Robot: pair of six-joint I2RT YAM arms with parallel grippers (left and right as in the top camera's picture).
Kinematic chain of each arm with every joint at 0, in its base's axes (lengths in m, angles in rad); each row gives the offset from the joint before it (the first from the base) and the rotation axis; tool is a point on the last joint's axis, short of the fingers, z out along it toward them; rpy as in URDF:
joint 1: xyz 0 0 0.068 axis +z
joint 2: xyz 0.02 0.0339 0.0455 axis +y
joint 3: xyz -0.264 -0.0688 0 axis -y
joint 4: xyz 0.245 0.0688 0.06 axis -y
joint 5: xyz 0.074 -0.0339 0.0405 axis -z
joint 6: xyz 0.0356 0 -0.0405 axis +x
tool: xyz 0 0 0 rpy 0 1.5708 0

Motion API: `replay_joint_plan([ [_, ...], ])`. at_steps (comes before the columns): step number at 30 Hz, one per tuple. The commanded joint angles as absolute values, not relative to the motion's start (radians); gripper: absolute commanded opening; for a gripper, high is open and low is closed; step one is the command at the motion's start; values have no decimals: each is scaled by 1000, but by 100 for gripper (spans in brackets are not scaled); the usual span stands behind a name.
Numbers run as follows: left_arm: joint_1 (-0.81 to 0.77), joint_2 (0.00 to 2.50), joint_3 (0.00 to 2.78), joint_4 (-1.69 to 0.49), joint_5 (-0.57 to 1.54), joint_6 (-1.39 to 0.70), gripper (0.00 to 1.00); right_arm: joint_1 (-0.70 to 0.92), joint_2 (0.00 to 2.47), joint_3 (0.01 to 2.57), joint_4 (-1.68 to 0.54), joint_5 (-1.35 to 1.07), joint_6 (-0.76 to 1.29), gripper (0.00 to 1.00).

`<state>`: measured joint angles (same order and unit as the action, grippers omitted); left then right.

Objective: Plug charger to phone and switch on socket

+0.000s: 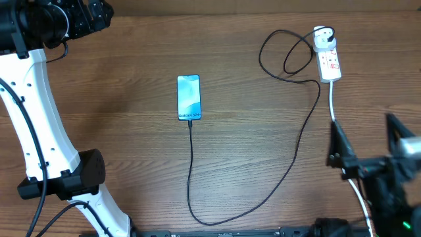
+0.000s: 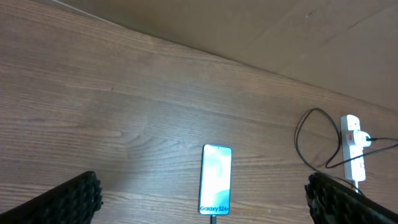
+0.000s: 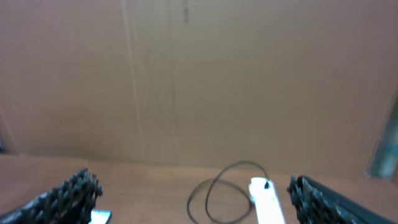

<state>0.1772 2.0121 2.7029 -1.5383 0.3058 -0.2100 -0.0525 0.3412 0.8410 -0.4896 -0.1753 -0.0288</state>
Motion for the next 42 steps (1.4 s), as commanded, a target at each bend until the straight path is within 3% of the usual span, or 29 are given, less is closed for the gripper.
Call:
replay_joint_plan([
  [1, 174, 2009, 2706, -1537, 303, -214, 100, -3, 291, 637, -308, -132, -35, 100],
  [7, 174, 2009, 2706, -1537, 303, -214, 100, 69, 200, 310, -3, -24, -35, 100],
  [17, 174, 2009, 2706, -1537, 303, -214, 99, 78, 2, 59, -8, -24, -35, 100],
  [42, 174, 2009, 2706, -1537, 304, -214, 100, 78, 3, 8, -78, -53, -23, 100],
])
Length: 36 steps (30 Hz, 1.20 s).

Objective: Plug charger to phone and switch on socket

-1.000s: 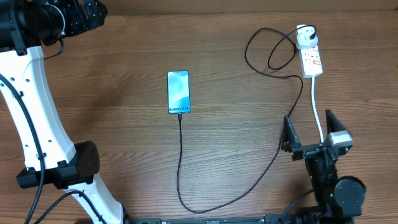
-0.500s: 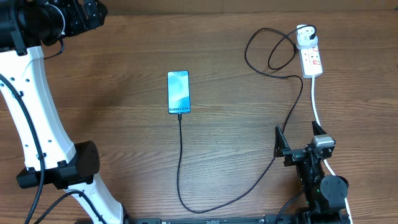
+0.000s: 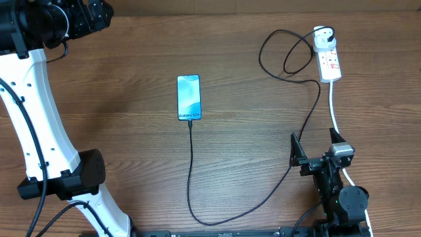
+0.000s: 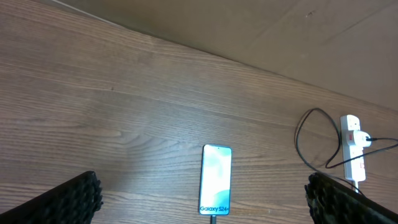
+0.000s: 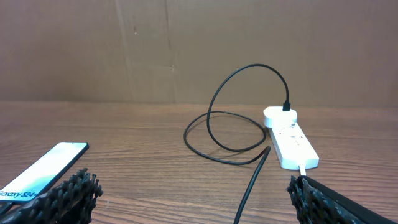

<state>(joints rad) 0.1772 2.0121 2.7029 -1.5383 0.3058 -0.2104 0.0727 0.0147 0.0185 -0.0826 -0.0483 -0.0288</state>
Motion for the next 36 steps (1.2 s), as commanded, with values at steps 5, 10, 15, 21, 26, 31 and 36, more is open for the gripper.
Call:
replay_joint_plan([
  [5, 174, 2009, 2706, -1537, 303, -214, 100, 78, 3, 8, -78, -53, -24, 100],
  [10, 174, 2009, 2706, -1537, 303, -214, 100, 78, 3, 8, -77, -53, -24, 100],
  [15, 170, 1991, 2699, -1548, 208, -202, 100, 78, 3, 8, -77, -53, -23, 100],
  [21, 165, 1802, 2405, -1498, 57, -204, 100, 78, 3, 8, -77, -53, -23, 100],
  [26, 159, 1533, 1950, -1133, 82, -184, 100, 78, 3, 8, -78, -53, -23, 100],
  [31, 139, 1254, 1488, -721, 230, 15, 100, 78, 3, 8, -77, -53, -24, 100],
  [36, 116, 1000, 1087, -416, 262, 132, 99, 78, 3, 8, -77, -53, -23, 100],
])
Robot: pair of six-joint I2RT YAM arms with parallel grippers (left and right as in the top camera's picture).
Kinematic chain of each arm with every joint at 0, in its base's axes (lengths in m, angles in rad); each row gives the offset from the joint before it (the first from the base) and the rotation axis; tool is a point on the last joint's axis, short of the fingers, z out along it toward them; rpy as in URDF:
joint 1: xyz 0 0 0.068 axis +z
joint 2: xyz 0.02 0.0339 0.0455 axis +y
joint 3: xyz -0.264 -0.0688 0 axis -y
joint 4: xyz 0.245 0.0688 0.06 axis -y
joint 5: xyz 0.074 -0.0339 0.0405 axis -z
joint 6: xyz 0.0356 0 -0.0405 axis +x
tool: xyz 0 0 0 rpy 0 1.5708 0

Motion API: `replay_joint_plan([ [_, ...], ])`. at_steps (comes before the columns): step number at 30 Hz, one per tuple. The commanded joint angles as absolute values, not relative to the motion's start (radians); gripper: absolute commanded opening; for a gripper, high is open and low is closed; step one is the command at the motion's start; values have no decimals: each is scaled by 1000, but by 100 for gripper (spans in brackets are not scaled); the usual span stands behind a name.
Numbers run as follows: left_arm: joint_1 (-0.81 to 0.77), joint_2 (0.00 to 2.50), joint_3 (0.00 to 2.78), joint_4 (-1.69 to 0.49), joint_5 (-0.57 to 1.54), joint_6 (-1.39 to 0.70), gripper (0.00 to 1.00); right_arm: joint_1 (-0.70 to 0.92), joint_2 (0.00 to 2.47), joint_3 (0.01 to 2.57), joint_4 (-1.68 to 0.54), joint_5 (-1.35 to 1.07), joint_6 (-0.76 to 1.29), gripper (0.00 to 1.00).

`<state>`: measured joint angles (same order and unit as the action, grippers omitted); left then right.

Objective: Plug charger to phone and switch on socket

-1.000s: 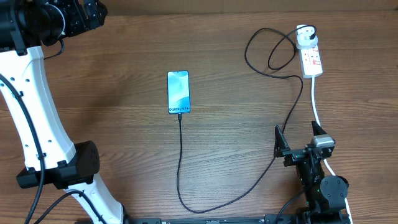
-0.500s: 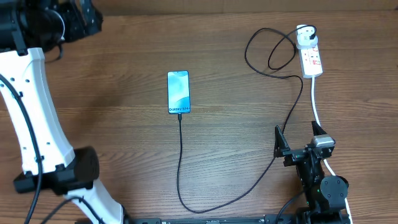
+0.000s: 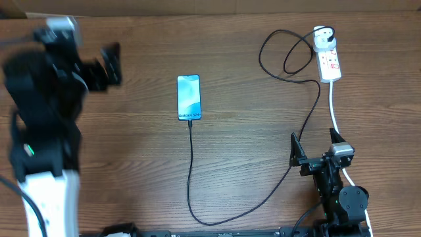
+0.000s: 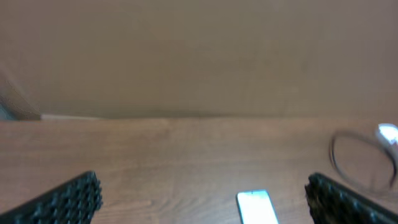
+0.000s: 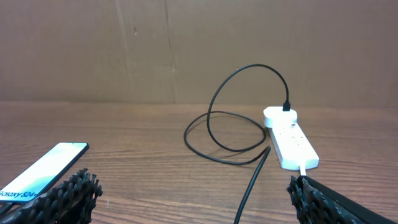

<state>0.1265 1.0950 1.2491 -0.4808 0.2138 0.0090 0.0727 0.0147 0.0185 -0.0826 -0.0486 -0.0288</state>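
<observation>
The phone (image 3: 189,97) lies screen-up mid-table, its screen lit; it also shows as the phone (image 5: 43,168) and, blurred, the phone (image 4: 257,206). A black cable (image 3: 191,171) meets its bottom edge, loops along the front and runs up to the white socket strip (image 3: 327,58) at the back right, also seen as the socket strip (image 5: 290,140). My left gripper (image 3: 113,66) is open to the left of the phone, motion-blurred, with nothing between its fingers (image 4: 68,199). At the front right my right gripper (image 3: 314,146) is open and low, empty.
A brown cardboard wall (image 5: 199,50) closes off the back of the wooden table (image 3: 118,151). The cable coils in a loop (image 3: 286,52) beside the strip. The strip's white lead (image 3: 334,108) runs down past my right gripper.
My left arm has moved: it was in the top-left corner looking down on the table, and now sits blurred at the left with its view level across the table. The right arm is unchanged.
At first my right gripper was raised at the right edge, facing the back wall, while the left stayed in the top-left corner. Then the right sat low at the front right by the white lead. Now the left arm has shifted too. Phone, cable and strip kept their places.
</observation>
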Motion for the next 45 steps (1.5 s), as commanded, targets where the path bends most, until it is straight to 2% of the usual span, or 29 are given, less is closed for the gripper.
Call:
replay_joint_plan([
  [1, 113, 946, 1005, -356, 262, 144, 100, 78, 3, 8, -78, -53, -24, 100],
  [10, 64, 520, 431, -6, 245, 278, 100, 78, 3, 8, -78, -53, -23, 100],
  [19, 7, 228, 136, 62, 147, 373, 100, 78, 3, 8, -77, -53, -23, 100],
  [27, -7, 66, 8, 59, 146, 409, 100, 78, 3, 8, -78, -53, -24, 100],
  [30, -7, 6, 5, -47, 146, 416, 100, 78, 3, 8, -78, -53, -24, 100],
  [45, -6, 4, 5, -64, 146, 412, 100, 78, 3, 8, -78, -53, -23, 100],
])
